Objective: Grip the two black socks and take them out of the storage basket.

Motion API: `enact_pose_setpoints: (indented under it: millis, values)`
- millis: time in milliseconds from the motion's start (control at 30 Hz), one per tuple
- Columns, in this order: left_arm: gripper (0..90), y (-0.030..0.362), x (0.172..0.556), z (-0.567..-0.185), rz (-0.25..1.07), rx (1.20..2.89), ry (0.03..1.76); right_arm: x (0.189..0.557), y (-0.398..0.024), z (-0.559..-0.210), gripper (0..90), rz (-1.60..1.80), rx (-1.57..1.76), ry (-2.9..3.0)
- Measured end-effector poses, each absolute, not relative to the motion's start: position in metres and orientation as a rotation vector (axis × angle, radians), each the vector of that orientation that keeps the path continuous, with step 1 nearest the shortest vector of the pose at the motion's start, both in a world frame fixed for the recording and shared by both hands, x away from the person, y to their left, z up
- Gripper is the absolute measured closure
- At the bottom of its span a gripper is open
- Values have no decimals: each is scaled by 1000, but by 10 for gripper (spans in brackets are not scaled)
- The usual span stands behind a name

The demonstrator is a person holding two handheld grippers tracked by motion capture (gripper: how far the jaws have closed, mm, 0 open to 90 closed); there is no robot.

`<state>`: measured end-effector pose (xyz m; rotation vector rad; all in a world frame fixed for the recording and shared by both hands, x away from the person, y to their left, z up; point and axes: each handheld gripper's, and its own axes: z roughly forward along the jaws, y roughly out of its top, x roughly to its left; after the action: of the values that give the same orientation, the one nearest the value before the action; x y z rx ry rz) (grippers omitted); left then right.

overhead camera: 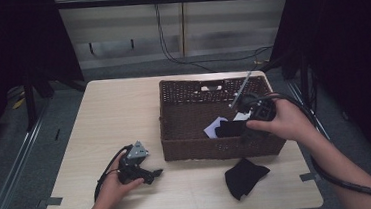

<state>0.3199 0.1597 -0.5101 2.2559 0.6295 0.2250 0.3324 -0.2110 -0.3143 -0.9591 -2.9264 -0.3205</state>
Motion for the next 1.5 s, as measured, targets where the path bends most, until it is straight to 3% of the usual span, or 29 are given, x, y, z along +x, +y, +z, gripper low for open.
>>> enact_pose_setpoints:
  millis: [133, 400, 833, 1367, 1500]
  values:
    - [102, 160, 320, -510, 225, 2255, 630, 355, -221, -319, 302, -329, -1073, -2904]
    - [102, 160, 320, -510, 225, 2255, 630, 389, -235, -351, 289, -289, -1251, -2839]
    - [97, 160, 320, -510, 226, 2259, 627, 416, -251, -398, 259, -251, -1423, -2791]
    - [89, 159, 320, -510, 222, 2260, 623, 429, -254, -443, 378, -142, -1480, -2720]
    - [89, 159, 320, -510, 221, 2261, 622, 430, -253, -447, 486, -142, -1468, -2688]
